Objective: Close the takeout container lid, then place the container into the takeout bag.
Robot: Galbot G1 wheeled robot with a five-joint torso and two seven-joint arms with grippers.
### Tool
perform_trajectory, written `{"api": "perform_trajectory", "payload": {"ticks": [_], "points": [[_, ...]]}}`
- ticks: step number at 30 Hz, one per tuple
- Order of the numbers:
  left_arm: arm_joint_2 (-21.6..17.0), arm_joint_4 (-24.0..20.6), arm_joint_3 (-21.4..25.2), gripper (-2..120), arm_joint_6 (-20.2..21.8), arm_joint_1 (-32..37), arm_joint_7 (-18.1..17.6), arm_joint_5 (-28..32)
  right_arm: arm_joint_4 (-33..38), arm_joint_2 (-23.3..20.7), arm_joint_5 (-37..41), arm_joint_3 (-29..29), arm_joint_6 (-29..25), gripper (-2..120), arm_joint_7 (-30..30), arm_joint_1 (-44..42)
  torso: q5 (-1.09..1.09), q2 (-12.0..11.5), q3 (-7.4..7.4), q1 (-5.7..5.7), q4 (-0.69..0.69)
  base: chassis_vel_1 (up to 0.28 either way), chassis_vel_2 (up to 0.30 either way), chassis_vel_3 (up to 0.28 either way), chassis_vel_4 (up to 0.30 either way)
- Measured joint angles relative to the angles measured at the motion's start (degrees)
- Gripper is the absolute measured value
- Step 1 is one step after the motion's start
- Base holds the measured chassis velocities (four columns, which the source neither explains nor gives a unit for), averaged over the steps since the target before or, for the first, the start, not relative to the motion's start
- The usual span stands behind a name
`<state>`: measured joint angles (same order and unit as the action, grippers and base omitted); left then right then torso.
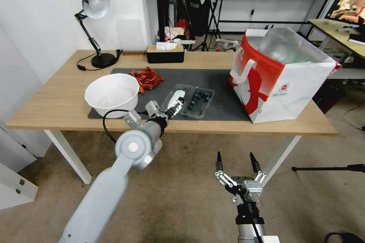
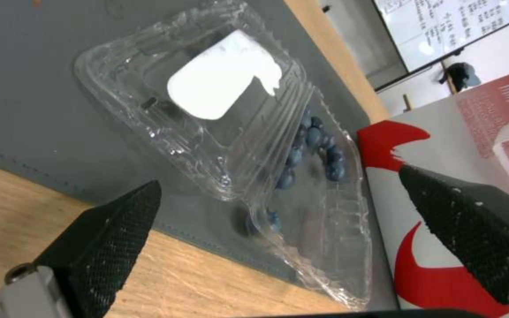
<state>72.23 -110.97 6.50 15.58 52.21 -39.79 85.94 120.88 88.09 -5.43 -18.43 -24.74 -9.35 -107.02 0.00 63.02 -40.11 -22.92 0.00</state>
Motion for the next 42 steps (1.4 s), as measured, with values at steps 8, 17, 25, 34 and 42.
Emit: {"api": "perform_trajectory", "payload": {"ticks": [8,17,25,34,42], "points": [[0.3,0.6,-0.3,100,0.1,-0.5,-0.5,0.2,-0.2,0.0,0.0,-0.1,0.1,100,-0.1,0.1,-0.02,0.0,0.00,0.00,0.00,0.000,0.000,0.000,0.000],[0.6,1.5,-0.8,100,0.4,-1.1,-1.5,0.4,-0.3,0.1,-0.2,-0.1,0.1,100,-0.1,0.1,-0.06,0.0,0.00,0.00,0.00,0.000,0.000,0.000,0.000],[1.4,2.7,-1.2,100,0.1,-2.0,-2.0,1.2,-0.6,0.4,-0.7,-0.2,-0.2,100,-0.2,-0.2,-0.05,0.0,0.00,0.00,0.00,0.000,0.000,0.000,0.000],[1.1,4.2,-1.3,100,-0.1,-2.7,-0.7,1.4,-0.7,0.8,-1.3,-0.2,-0.6,100,-0.2,-0.5,-0.09,0.0,0.02,0.01,0.00,0.000,0.000,0.000,0.000],[0.1,5.0,-0.7,100,-0.1,-2.9,1.3,2.4,-0.8,0.5,-0.6,-0.3,-0.3,100,1.2,-0.8,0.06,0.0,0.01,0.01,0.00,0.000,0.000,0.000,0.000]]}}
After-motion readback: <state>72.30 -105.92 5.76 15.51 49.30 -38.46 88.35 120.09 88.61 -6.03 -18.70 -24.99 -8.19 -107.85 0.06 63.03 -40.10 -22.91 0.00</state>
